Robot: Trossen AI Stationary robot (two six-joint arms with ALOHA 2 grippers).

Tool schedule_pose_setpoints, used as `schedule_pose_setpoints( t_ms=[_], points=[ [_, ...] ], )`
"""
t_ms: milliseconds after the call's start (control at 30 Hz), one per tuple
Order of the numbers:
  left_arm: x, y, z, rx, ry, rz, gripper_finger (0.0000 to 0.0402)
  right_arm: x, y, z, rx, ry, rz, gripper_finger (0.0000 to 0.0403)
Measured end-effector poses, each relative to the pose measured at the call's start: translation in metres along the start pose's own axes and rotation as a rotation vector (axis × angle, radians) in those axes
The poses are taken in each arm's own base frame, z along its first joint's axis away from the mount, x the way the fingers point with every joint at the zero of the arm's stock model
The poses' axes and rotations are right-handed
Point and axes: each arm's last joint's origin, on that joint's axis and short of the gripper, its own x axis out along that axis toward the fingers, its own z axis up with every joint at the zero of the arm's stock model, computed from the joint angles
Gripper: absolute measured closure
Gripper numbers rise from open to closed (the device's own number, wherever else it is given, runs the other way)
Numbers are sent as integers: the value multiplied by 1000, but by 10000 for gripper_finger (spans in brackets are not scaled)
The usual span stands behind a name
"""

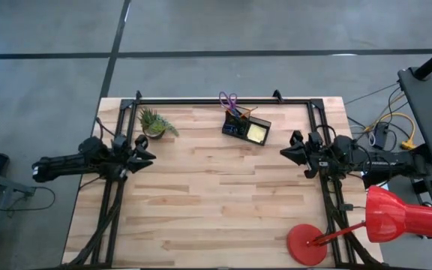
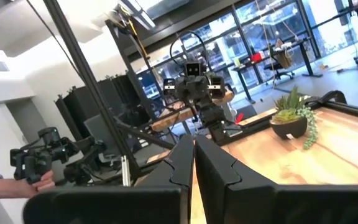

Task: Pick and place office supplies into organizer
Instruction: Return to Home Position

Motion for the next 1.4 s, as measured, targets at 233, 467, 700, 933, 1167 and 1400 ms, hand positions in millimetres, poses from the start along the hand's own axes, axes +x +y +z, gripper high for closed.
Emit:
schedule_pose_setpoints(
  t_ms=[233, 467, 700, 933, 1167, 1400],
  points=[
    [0, 1, 1, 1, -17, 23, 307, -13, -5, -17, -11, 11, 50, 394],
    [1, 1, 1, 3, -27, 34, 307, -19, -3, -16, -99, 2, 83, 394],
    [1, 1, 1, 2, -23, 35, 307, -20, -5, -21, -95, 57, 57, 394],
    [2, 1, 1, 1, -20, 35, 307, -18, -7, -23, -90, 81, 48, 394],
    [2, 1, 1, 1, -19, 35, 307, -18, -7, -24, -88, 89, 44, 394],
    [0, 2, -1, 6, -33, 28, 307, -19, -6, -22, -91, 73, 51, 394]
  ],
)
